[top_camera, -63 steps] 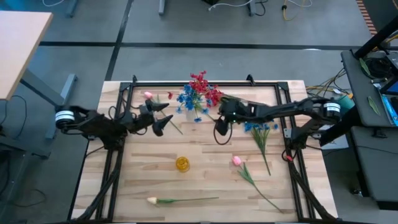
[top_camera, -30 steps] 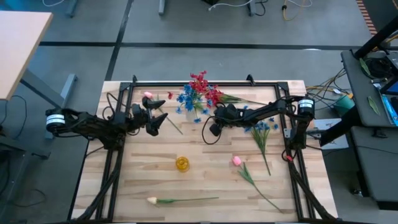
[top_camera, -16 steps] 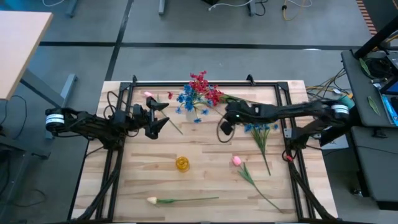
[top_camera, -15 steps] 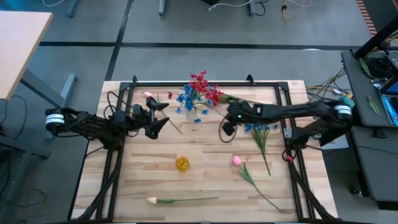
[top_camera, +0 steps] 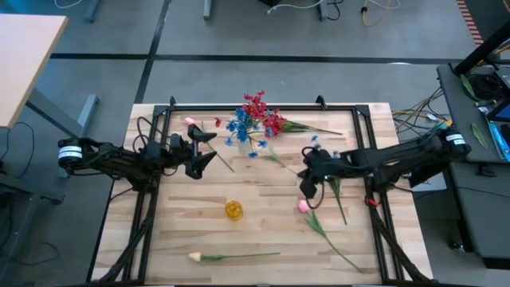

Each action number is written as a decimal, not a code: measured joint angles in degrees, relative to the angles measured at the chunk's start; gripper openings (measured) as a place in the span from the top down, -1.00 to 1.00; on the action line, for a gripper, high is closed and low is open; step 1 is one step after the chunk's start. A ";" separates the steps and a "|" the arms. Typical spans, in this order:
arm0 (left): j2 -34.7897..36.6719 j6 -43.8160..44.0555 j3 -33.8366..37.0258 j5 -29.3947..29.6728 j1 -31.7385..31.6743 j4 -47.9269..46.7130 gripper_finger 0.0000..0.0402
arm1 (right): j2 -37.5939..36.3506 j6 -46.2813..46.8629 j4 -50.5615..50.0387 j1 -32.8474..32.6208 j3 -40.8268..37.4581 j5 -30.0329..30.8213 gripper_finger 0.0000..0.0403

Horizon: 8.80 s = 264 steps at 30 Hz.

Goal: Sort flowers into vase by color
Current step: Put the light yellow tulip into the yellow vase, then put the bottom pink tulip into the yellow vase

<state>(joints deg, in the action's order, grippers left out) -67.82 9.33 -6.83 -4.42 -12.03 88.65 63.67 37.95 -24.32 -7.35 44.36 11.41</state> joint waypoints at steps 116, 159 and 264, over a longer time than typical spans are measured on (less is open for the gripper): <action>8.95 13.94 -28.70 23.84 32.50 -71.18 1.00 | 5.87 -34.94 49.05 -3.34 -0.83 -3.42 -0.27; 9.04 12.58 -28.70 22.24 36.51 -79.88 -0.18 | 5.87 -35.56 48.02 -3.35 -0.88 -3.40 -0.29; 27.02 45.69 -28.72 19.05 37.44 -138.63 -0.54 | 13.99 6.73 -23.57 -3.63 13.07 -15.55 -0.29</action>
<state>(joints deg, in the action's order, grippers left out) -40.81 55.03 -35.55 14.63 25.41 -49.98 77.66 44.68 -47.88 -10.98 57.43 -4.14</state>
